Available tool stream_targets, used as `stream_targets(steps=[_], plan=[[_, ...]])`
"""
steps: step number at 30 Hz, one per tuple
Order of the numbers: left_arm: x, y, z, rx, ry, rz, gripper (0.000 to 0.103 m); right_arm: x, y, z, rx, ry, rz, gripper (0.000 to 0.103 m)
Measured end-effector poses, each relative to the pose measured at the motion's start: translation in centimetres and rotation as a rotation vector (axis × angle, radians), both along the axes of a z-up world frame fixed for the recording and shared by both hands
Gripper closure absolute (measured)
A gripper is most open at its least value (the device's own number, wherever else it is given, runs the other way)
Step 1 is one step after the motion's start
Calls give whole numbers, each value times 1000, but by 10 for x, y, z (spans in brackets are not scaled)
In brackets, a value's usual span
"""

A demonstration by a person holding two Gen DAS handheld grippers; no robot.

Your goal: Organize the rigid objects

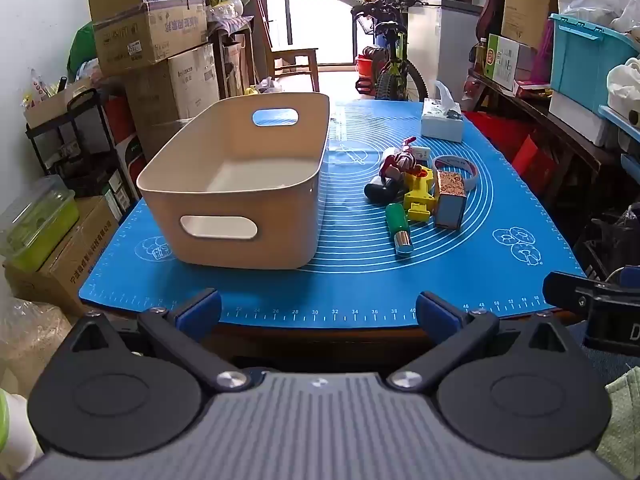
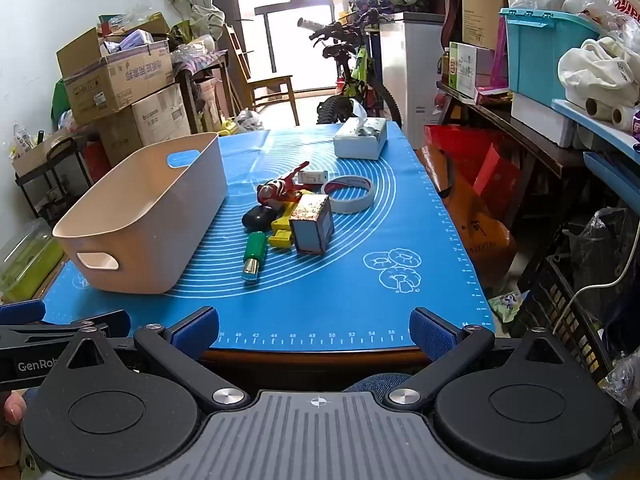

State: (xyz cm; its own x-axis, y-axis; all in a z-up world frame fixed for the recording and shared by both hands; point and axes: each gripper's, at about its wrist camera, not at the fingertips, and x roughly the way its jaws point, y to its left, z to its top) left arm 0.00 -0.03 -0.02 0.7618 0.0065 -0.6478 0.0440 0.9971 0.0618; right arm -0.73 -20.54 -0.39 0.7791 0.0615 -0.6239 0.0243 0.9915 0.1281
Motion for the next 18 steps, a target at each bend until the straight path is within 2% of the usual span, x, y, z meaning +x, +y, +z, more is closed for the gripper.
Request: stream_targets(steps=[18], plan=[[0, 0, 0, 0, 1, 0, 1, 1, 0, -1, -1, 3, 0, 2]])
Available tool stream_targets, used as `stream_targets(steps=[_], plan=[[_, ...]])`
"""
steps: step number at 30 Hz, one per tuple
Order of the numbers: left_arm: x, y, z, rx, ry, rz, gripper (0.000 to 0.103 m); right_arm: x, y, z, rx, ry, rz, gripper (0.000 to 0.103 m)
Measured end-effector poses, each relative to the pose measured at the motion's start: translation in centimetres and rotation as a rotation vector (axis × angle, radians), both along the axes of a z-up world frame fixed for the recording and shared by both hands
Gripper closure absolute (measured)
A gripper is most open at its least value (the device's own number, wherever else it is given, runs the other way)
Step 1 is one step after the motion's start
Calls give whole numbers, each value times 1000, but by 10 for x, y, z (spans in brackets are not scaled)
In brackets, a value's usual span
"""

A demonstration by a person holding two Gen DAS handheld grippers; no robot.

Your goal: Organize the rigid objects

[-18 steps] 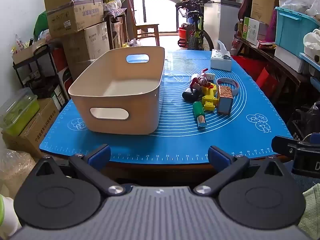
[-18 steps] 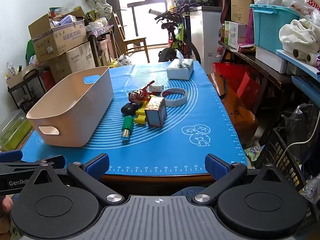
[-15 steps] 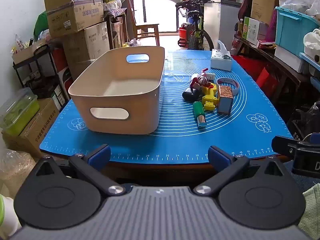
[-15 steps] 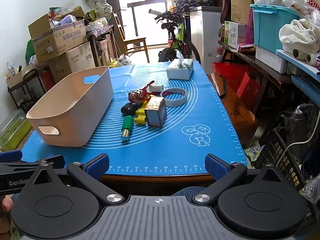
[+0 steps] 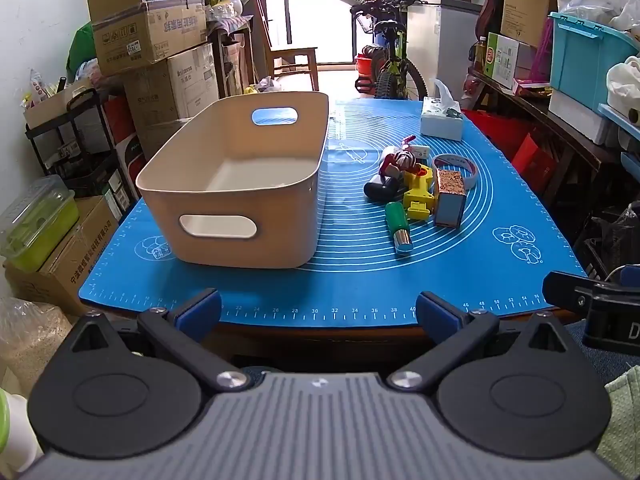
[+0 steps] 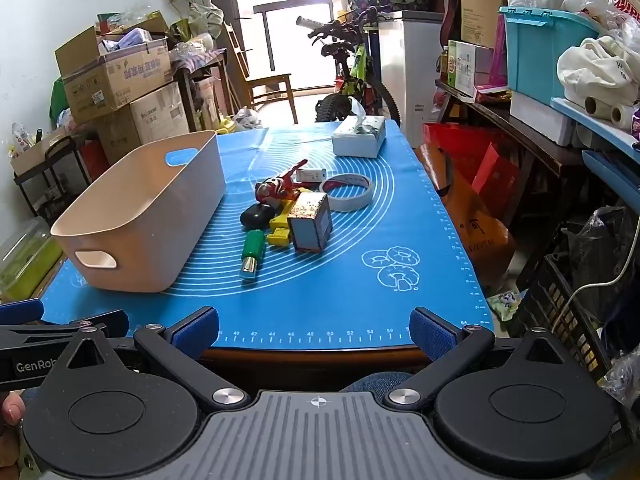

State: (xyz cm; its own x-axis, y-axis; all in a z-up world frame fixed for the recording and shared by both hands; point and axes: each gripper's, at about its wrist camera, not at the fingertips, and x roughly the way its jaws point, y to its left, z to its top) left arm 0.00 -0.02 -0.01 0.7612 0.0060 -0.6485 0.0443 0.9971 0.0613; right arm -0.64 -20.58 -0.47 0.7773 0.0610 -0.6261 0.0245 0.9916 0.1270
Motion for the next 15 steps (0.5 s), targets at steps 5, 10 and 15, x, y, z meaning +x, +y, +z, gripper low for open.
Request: stream_targets(steps=[5, 10, 15], plan=[[0, 0, 0, 1, 4, 0, 1, 0, 0, 0, -1, 1, -1, 2], [0, 0, 0, 2, 4, 0, 1, 0, 0, 0, 1, 1, 1, 2], [0, 0, 0, 2, 5, -1, 1, 0, 0, 0, 0, 1, 0, 2]])
